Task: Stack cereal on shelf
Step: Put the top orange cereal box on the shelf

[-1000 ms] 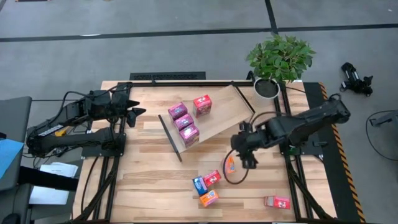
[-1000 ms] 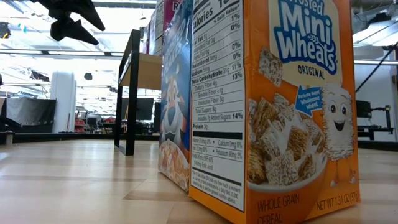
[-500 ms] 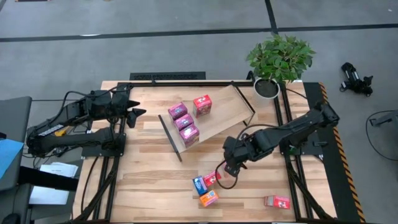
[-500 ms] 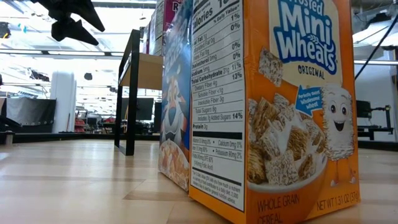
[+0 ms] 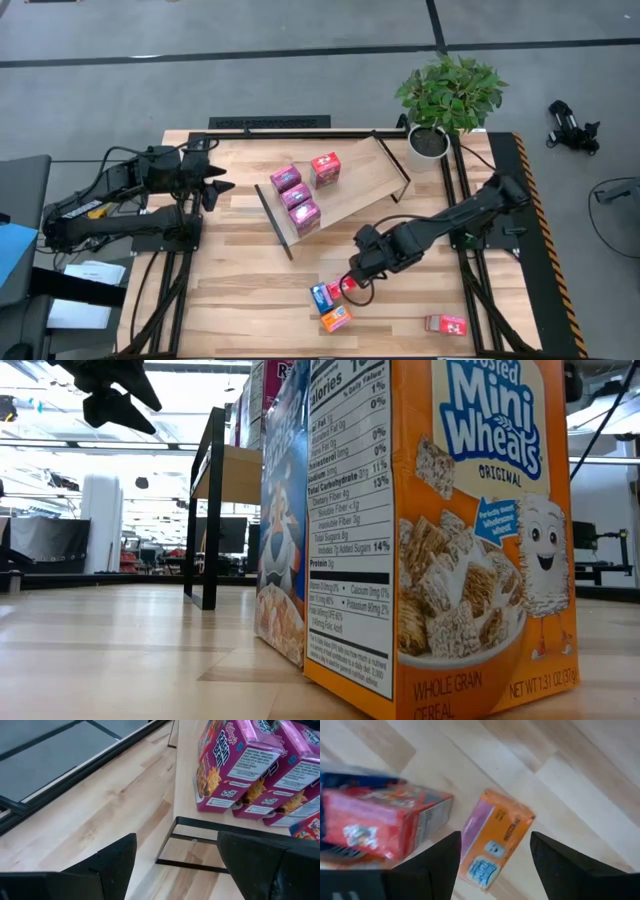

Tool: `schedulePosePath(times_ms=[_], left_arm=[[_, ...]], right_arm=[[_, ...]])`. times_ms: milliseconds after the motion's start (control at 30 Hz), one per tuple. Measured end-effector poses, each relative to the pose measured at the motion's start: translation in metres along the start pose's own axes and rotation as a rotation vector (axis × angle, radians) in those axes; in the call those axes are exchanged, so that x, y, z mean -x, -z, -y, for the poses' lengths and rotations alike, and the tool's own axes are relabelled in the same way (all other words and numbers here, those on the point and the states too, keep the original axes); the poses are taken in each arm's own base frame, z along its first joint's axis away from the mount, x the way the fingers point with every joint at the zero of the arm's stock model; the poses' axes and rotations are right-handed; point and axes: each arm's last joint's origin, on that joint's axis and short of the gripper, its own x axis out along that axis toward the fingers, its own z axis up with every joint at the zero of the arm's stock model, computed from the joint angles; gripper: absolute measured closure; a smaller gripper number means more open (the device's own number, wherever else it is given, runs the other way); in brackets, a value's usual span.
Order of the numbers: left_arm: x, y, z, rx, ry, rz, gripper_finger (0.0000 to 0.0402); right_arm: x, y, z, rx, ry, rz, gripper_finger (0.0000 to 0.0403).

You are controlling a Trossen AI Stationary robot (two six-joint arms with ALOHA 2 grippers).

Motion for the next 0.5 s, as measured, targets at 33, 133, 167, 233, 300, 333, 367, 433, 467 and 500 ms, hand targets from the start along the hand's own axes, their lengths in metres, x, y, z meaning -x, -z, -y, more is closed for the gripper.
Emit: schedulePosePath(times_ms=[33, 133, 167, 233, 300, 333, 367, 433, 467, 500], left_arm=[[0.0000, 0.0000, 0.0000, -0.006, 0.000, 0.000, 0.0133], [0.0000, 0.0002, -0.0001, -0.018, 0.000, -0.002, 0.0133], [0.0000, 0.0005, -0.0002, -0.022, -0.002, -0.005, 0.0133], [0.0000, 0.0012, -0.0004, -0.024, -0.004, -0.012, 0.0133], [0.0000, 0.0013, -0.0004, -0.025, -0.004, -0.013, 0.0133], [0.0000, 0.0013, -0.0004, -0.030, -0.004, -0.013, 0.0133], [0.0000, 0.0012, -0.0004, -0.037, -0.004, -0.012, 0.0133], [0.0000, 0.0012, -0.0004, -0.042, -0.004, -0.013, 0.0133], [0.0000, 0.0012, -0.0004, -0.042, -0.004, -0.012, 0.0133], [0.0000, 0.0012, -0.0004, -0.043, -0.004, -0.012, 0.0133]], right_arm=[[-0.0006, 0.0000, -0.0002, -0.006, 0.002, 0.000, 0.0139], [-0.0001, 0.0000, -0.0004, -0.024, -0.002, 0.005, 0.0139], [-0.0001, 0.0003, -0.0004, -0.026, -0.001, 0.005, 0.0139], [-0.0001, 0.0005, 0.0001, -0.025, 0.004, 0.002, 0.0139], [-0.0001, 0.0006, 0.0001, -0.017, 0.003, -0.005, 0.0139], [-0.0001, 0.0006, 0.0000, -0.010, -0.002, -0.015, 0.0139], [-0.0002, 0.0004, -0.0006, -0.006, -0.010, -0.020, 0.0139], [-0.0005, -0.0019, -0.0011, -0.013, -0.024, -0.025, 0.0139], [-0.0006, -0.0026, -0.0018, -0.017, -0.036, -0.033, 0.0139], [-0.0006, -0.0038, -0.0025, -0.022, -0.052, -0.043, 0.0139]])
